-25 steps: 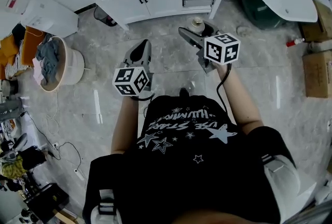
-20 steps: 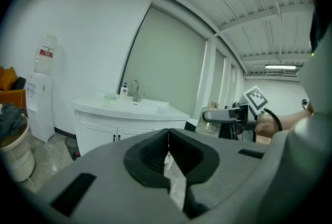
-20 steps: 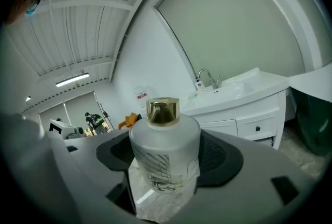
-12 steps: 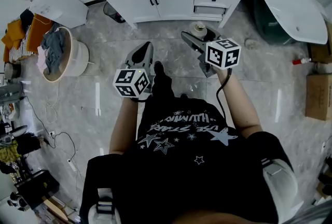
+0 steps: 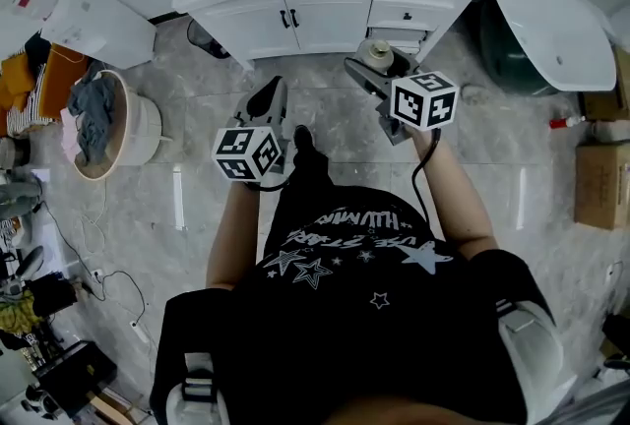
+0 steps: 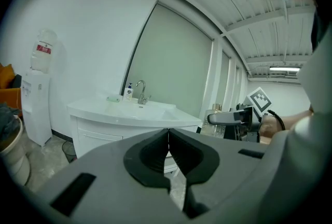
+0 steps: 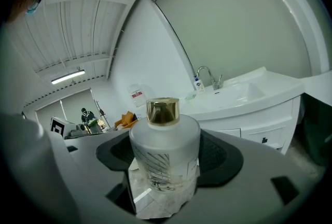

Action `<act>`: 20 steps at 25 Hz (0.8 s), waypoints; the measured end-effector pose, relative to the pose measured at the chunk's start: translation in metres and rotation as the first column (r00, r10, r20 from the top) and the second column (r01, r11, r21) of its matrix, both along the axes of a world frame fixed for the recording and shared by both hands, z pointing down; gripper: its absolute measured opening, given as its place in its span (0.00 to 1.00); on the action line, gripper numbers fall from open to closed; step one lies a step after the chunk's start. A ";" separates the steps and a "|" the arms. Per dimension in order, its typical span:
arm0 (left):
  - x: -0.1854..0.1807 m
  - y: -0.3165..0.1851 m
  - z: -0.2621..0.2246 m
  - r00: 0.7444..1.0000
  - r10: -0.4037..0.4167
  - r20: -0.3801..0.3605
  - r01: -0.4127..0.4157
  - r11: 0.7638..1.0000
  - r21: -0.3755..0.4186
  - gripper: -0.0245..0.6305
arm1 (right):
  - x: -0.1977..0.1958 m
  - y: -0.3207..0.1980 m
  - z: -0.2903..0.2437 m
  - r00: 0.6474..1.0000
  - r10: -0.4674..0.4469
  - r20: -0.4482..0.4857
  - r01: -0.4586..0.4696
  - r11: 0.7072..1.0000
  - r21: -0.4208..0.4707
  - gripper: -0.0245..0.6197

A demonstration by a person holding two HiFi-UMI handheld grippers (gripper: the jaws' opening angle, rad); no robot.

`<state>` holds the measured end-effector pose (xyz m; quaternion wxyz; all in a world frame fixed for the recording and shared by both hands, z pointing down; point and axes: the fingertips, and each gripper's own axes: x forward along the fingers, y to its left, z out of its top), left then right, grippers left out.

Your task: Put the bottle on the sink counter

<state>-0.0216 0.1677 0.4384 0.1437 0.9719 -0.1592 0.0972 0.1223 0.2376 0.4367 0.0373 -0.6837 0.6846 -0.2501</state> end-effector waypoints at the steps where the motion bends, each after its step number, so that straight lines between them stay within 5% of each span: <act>1: 0.005 -0.012 0.001 1.000 0.004 -0.002 -0.004 1.000 -0.004 0.05 | 0.005 -0.011 0.000 1.000 0.004 -0.001 -0.004 1.000 -0.002 0.56; 20: 0.052 -0.250 -0.004 1.000 0.013 -0.018 -0.014 0.999 -0.037 0.05 | 0.047 -0.251 -0.005 1.000 0.023 -0.003 -0.023 0.999 -0.048 0.56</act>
